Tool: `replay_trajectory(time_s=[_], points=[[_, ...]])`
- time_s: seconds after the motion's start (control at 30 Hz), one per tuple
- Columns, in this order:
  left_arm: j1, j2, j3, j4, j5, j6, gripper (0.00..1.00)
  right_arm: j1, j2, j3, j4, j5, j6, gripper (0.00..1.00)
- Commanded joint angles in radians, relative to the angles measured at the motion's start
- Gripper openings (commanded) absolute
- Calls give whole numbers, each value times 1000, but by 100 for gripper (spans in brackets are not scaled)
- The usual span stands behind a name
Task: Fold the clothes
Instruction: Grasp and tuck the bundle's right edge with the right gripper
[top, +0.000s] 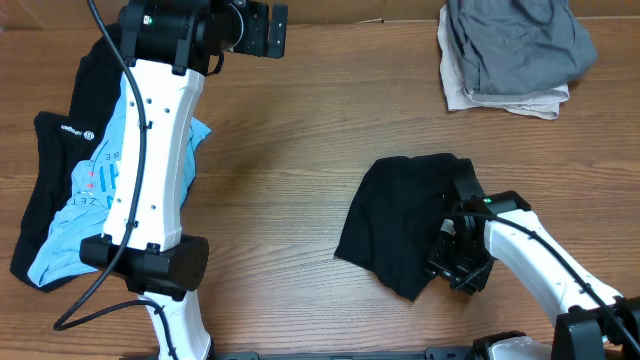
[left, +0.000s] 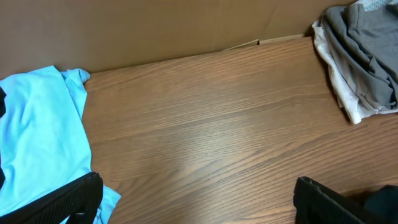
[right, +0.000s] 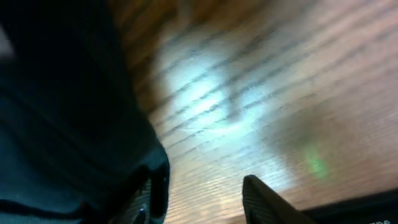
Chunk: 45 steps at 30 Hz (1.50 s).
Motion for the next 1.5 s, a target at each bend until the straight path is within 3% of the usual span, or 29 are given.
replay_trajectory(time_s=[0.0,0.4,0.77,1.47], points=[[4,11,-5,6,5,19,100,-4,-45,23,13,-5,13,52],[4,11,-5,5,5,19,100,-4,-225,101,39,-6,9,73],[4,11,-5,2,31,20,100,-9,-211,95,157,-28,-45,94],[4,11,-5,-4,30,20,100,-98,149,78,396,6,-94,100]])
